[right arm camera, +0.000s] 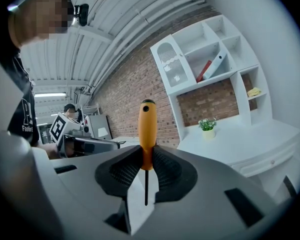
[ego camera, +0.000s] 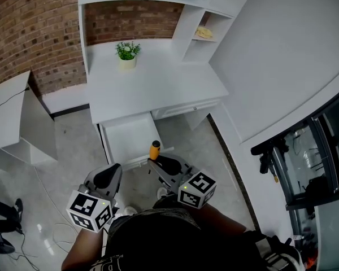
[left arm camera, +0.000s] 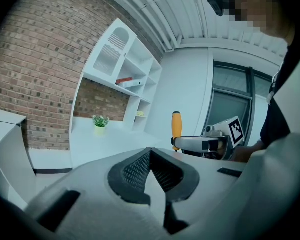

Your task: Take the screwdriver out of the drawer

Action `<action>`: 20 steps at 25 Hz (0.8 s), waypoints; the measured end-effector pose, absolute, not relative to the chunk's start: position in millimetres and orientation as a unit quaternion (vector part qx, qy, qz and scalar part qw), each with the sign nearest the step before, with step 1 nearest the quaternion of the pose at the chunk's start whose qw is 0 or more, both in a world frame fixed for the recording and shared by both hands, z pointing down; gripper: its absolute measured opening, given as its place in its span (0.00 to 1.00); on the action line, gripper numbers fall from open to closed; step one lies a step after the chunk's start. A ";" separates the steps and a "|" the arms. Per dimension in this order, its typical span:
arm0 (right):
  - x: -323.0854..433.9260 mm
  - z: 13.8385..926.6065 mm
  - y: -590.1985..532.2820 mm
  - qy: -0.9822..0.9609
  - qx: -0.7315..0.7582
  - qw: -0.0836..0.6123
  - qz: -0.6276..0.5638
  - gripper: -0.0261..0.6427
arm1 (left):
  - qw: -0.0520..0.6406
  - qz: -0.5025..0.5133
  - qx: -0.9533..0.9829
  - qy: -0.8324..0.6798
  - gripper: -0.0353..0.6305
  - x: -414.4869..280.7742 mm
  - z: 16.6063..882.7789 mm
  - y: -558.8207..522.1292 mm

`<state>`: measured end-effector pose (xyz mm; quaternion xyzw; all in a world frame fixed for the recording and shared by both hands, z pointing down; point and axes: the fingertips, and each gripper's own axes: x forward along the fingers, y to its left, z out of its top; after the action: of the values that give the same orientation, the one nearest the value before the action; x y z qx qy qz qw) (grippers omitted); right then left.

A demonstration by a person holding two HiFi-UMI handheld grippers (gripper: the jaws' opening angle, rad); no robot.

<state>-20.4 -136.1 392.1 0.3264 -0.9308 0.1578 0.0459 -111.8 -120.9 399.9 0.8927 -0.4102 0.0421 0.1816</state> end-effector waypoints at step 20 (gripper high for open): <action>49.3 374.6 -155.1 -0.949 0.287 0.055 0.120 0.15 | 0.164 0.031 0.872 -0.460 0.08 -48.8 385.1 -129.3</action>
<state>49.3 -155.1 374.6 0.2871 -0.9487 0.1205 0.0547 -48.8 -129.3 385.1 0.8720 -0.4602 0.0306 0.1640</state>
